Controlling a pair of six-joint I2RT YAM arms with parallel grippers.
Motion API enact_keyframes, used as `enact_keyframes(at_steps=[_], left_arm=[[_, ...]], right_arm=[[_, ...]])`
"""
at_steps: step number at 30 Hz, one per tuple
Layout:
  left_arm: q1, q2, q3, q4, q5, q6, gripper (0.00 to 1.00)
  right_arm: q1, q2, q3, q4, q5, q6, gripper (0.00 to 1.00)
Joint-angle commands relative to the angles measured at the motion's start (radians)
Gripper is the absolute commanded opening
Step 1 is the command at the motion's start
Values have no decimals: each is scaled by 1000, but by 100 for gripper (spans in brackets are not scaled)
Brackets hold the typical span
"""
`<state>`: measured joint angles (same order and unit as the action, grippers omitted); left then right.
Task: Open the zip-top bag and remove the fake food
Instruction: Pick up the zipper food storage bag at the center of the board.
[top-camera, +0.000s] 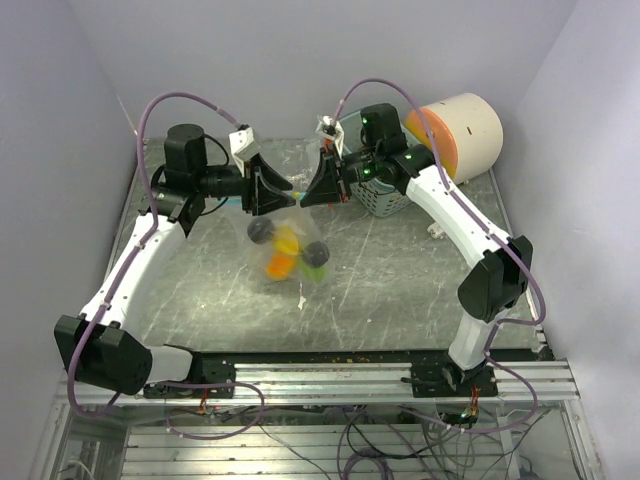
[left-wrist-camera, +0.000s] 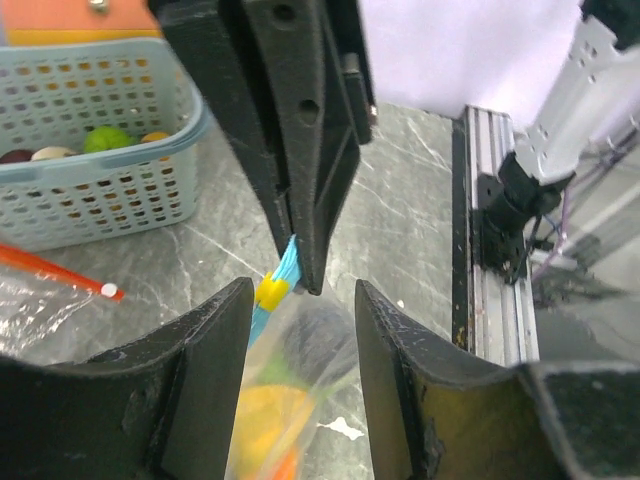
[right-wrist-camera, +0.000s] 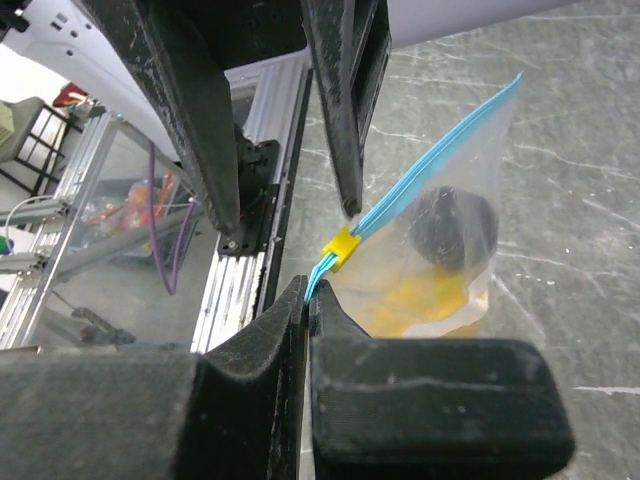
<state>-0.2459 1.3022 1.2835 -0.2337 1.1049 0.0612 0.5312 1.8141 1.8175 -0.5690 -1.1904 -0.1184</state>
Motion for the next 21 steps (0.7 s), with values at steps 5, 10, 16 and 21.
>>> enact_keyframes(at_steps=[5,10,16,21], left_arm=[[-64,17,72,-177,145,218,53],[-76,17,84,-242,197,284,47],[-82,7,67,-232,195,280,38],[-84,11,56,-198,168,238,46]], right_arm=[[-10,-66,-13,-55,-140,-58,0],[-11,-64,8,-131,-190,-134,0],[-12,-72,14,-210,-209,-198,0],[-13,-73,10,-215,-213,-203,0]])
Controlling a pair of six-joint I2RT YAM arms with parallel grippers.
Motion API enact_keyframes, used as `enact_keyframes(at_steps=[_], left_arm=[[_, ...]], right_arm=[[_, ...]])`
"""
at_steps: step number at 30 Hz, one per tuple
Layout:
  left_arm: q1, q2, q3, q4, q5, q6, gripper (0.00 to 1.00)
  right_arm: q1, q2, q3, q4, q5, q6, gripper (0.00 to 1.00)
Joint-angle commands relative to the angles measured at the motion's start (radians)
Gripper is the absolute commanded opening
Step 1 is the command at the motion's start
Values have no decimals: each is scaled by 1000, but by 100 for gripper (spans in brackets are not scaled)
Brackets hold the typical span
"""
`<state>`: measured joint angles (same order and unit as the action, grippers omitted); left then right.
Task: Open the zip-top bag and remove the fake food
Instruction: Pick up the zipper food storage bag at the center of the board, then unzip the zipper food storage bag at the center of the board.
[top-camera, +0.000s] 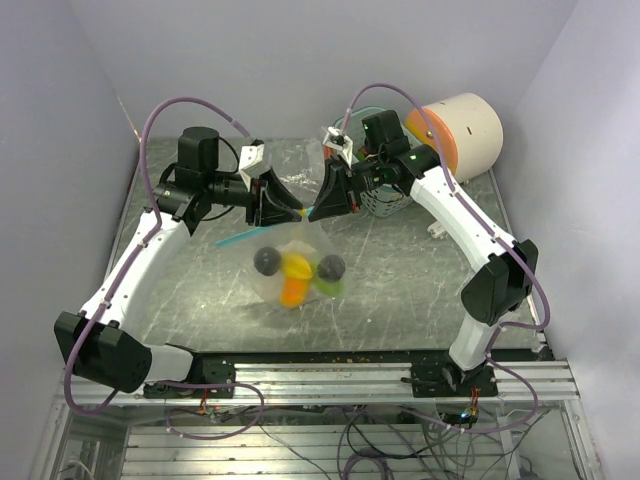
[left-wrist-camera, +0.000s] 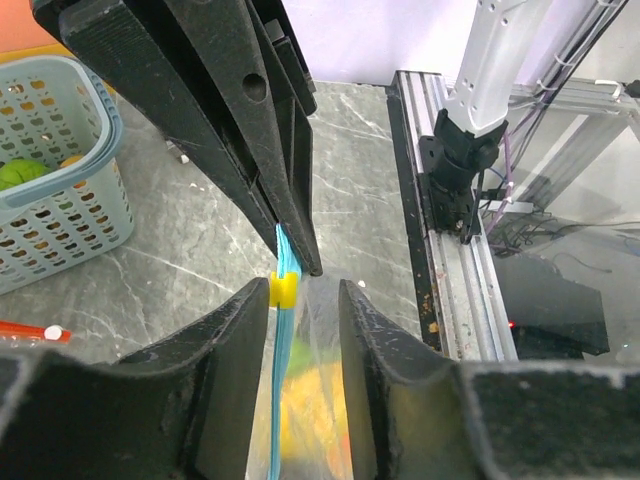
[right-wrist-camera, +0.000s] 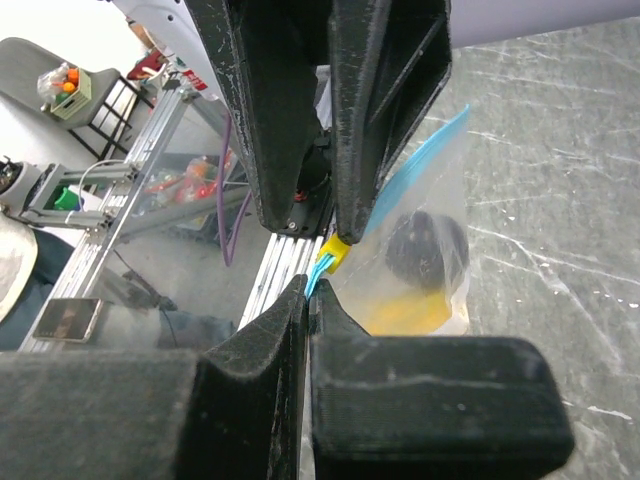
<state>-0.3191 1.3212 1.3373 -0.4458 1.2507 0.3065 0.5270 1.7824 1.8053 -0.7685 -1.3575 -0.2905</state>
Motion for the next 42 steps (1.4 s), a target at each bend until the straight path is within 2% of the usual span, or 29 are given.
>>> enact_keyframes(at_steps=[1,7,19,24,28,29,31,38,42], left_arm=[[-11,-8,0,20,21,-15,47],[-12,-2,-29,109,2,-105,53],[-28,47,-38,204,-7,-203,55],[-28,40,-47,184,-12,-182,42],[-28,36,-55,174,-5,-179,24],[-28,36,-55,170,-1,-177,17],[-28,37,-55,153,-4,-166,7],[-28,38,-51,87,-30,-138,7],[-24,27,-42,11,-53,-85,7]], right_arm=[[-9,-41,24,-20,-47,-35,0],[-7,-41,22,-28,-52,-45,0],[-7,-34,15,-40,-36,-62,0],[-8,-33,17,-41,-32,-63,0],[-8,-27,23,-22,-32,-47,0],[-8,-26,21,-12,-31,-40,0],[-9,-34,1,37,-19,-7,0],[-29,-131,-201,466,60,316,0],[-73,-163,-260,616,91,415,0]])
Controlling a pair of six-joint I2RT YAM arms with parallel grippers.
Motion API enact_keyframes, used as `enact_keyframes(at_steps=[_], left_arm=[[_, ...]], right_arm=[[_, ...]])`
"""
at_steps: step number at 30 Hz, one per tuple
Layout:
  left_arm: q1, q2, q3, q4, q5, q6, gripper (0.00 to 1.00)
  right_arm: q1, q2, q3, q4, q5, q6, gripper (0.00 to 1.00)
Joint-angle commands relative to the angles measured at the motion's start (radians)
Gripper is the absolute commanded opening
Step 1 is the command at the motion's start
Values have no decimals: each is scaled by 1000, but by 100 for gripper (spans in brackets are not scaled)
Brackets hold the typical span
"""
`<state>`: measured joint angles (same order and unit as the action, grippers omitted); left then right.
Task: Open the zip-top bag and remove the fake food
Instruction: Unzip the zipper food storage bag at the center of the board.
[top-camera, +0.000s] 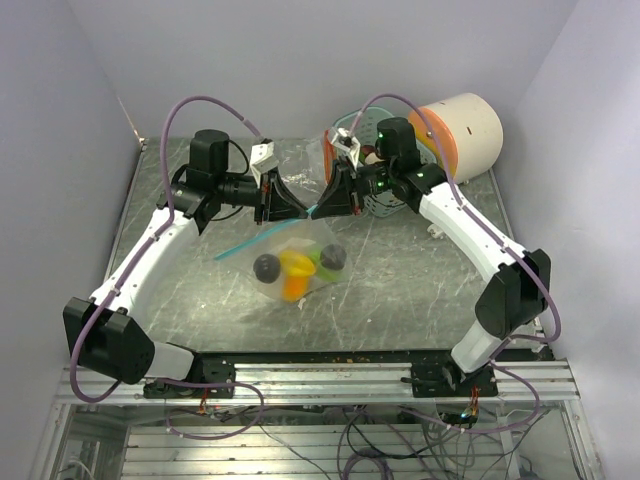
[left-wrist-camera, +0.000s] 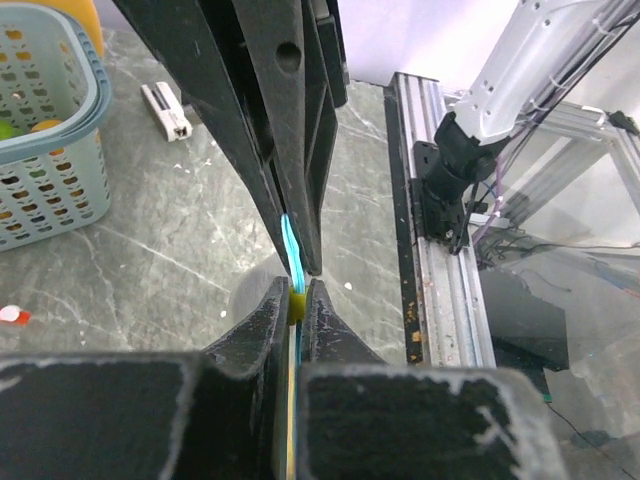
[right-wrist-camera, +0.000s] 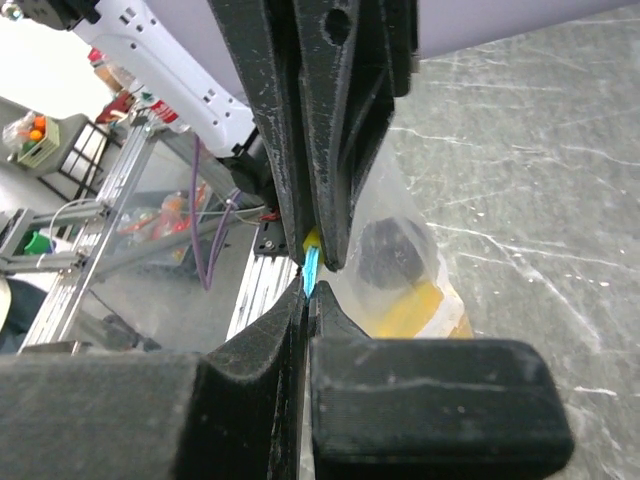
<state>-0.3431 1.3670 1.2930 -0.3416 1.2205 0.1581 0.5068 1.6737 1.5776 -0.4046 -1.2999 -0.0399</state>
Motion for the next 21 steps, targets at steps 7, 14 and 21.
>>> enact_keyframes(at_steps=[7,14,21], left_arm=[[39,-42,-33,-66,-21,29,7],[84,-95,-72,-77,-68,5,7],[150,-210,-188,7,-100,-109,7]], right_arm=[[-112,-88,-94,372,82,254,0],[-219,-114,-169,514,114,369,0],[-375,-110,-202,764,113,574,0]])
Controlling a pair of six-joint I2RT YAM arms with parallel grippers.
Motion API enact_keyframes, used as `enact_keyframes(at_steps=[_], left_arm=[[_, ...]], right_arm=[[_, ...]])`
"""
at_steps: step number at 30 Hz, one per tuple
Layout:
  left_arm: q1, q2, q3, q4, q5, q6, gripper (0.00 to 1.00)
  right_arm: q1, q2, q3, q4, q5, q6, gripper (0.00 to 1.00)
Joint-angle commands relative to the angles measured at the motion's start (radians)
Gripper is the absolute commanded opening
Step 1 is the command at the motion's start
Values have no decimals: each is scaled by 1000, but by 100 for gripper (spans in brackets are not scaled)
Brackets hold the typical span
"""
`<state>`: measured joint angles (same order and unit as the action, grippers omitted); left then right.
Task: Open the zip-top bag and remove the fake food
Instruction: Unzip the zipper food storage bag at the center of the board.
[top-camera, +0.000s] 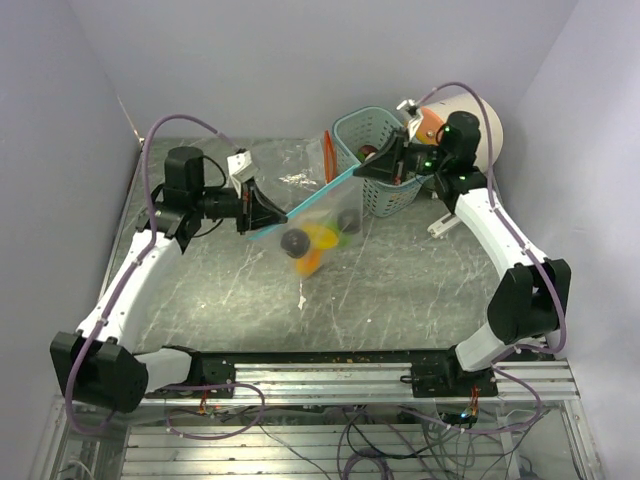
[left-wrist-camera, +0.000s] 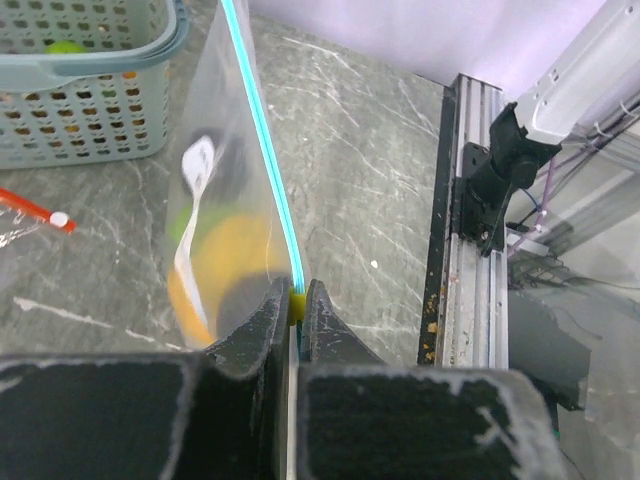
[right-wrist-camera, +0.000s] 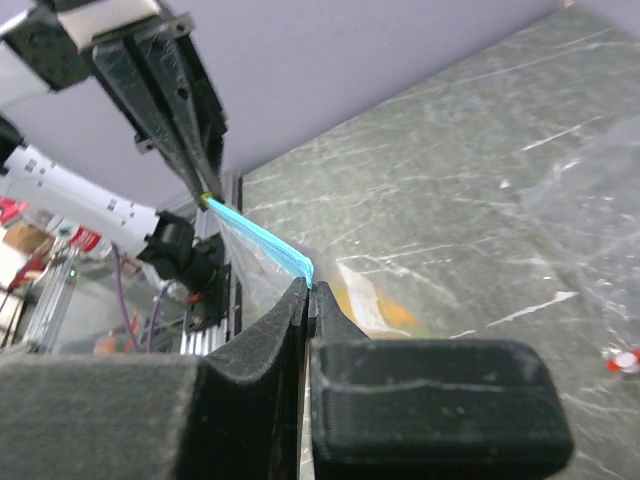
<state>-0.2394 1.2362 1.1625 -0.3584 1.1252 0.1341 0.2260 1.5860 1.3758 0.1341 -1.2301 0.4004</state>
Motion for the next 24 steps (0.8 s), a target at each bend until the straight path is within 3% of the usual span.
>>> enact_keyframes(at_steps=[1,11,16,19,22,24], left_arm=[[57,-96,-74,50,-14,-109,7],[94,-117,-87,47,-70,-112,7],[95,-89,-80,67,-68,-130,7],[95,-68,-74,80,-62,-139,7],[95,-53,-71,81,-68,-138,7],[95,-49,-70,83,-71,-139,7]], right_arm=[[-112,-17,1,253,41,161,0],[-249,12,18,437,20,327,0],[-214,28,-2,562,-3,441,0],[-145,9,-3,439,62,335,0],[-54,-1,16,188,205,142,36],[7,0,-3,150,293,119,54]])
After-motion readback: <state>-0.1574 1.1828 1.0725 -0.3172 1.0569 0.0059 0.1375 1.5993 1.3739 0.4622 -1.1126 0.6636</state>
